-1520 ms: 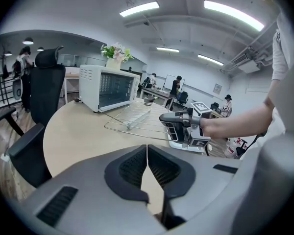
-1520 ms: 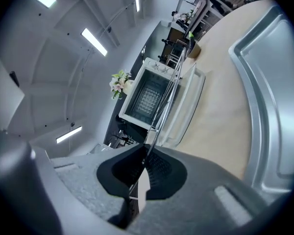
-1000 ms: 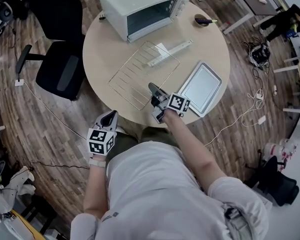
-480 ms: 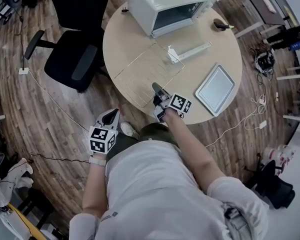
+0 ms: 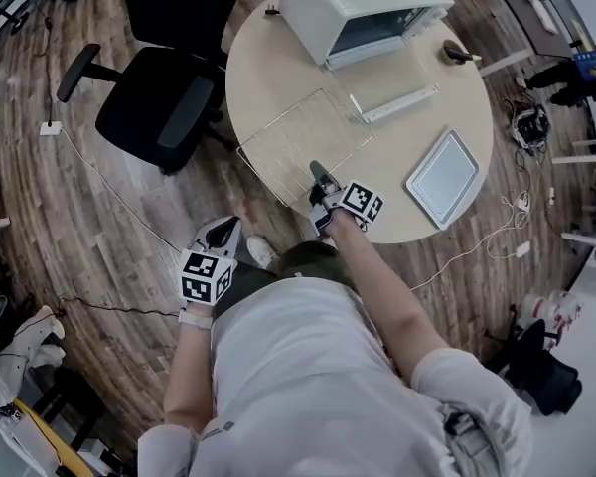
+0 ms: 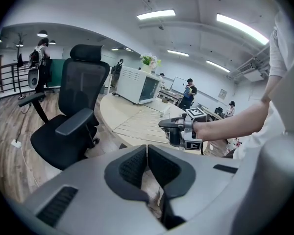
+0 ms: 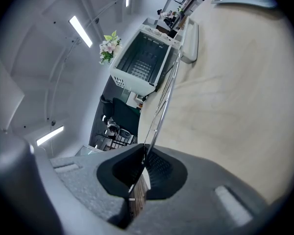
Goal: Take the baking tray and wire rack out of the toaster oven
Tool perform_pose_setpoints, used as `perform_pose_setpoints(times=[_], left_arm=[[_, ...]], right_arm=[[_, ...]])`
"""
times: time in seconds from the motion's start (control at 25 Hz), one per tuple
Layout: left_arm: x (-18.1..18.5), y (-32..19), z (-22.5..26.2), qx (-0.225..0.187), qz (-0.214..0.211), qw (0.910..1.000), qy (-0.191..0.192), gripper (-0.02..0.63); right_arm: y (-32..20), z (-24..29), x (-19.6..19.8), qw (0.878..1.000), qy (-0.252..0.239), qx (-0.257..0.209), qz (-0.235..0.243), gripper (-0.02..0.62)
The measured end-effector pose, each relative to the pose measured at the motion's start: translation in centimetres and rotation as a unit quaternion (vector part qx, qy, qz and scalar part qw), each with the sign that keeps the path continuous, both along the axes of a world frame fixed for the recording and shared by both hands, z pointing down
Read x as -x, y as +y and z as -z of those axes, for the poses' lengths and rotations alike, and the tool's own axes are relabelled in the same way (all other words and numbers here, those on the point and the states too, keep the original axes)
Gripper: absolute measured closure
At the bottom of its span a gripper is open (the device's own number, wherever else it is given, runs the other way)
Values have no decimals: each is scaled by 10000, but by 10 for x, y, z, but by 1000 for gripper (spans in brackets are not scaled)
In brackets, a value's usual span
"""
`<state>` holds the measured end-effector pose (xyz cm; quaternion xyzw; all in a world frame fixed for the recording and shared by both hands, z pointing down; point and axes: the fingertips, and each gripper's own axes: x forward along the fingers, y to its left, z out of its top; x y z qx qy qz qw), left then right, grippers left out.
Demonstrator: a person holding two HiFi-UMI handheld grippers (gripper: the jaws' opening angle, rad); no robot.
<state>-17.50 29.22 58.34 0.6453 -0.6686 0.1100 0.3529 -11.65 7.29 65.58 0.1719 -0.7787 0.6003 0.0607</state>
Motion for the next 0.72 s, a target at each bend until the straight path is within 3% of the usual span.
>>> perform_pose_setpoints(times=[0.24,0.48,0.72], left_arm=[[0,-6,-2,-21,-128,9999,42,609],[0,-11,-6,-39,-290,9995,69,609],[3,-25,-4,-86,-475,9988,90,609]], right_arm=[[-8,-22,-4,9991,409,-11,-89,583],[-13,-47,-21,9932,1129,-13,-277,511],[-15,-55,-31,9836,1790,-203,-120,460]])
